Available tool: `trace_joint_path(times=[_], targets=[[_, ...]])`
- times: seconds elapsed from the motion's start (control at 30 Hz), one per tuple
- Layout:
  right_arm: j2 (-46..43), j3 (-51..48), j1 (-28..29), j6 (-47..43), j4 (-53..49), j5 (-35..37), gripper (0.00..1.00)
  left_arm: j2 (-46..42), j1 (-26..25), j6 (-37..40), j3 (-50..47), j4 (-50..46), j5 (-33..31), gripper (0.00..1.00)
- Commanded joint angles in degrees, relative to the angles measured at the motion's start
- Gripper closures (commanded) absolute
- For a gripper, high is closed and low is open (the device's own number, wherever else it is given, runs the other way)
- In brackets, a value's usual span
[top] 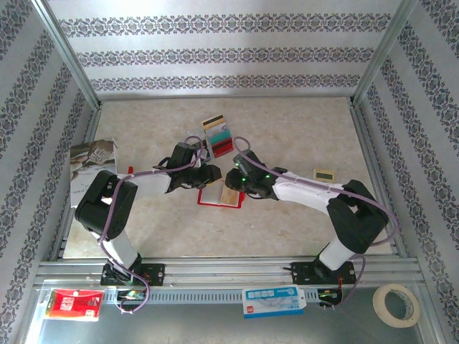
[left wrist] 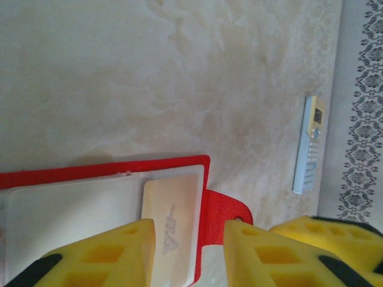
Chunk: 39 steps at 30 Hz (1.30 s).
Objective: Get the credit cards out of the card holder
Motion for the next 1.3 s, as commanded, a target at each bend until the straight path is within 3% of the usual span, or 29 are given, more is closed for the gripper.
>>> trace_joint_path(times=[0.0, 0.13, 0.4, 0.77, 1.0, 1.27], targets=[[3.38, 4.34, 1.51, 0.56, -7.32, 4.24, 0.74, -1.09, -1.08, 1.82, 1.06, -4.15, -2.73, 0.7], [6.83, 5.75, 1.58, 1.12, -9.02, 4.93, 0.78, -0.62, -2.14, 2.33, 1.75, -6.59, -5.25, 0.77], [9.51, 6.66, -0.31, 1.45, -10.37, 5.09, 0.79, 2.46, -2.91, 0.92, 2.04, -4.08, -2.13, 0.86], [10.98, 5.91, -2.16, 1.42, -8.46, 2.23, 0.76, 4.51, -3.92, 0.46, 2.06, -2.4, -0.16, 0.87], [12.2, 6.36, -2.35, 1.0, -8.11, 0.13, 0.77, 5.54, -3.91, 7.89, 3.5, -11.52, -2.43, 0.87], [12.4, 6.26, -2.4, 0.59, -8.05, 0.22, 0.78, 6.77, -3.87, 7.0, 2.05, -9.85, -3.12, 0.86]])
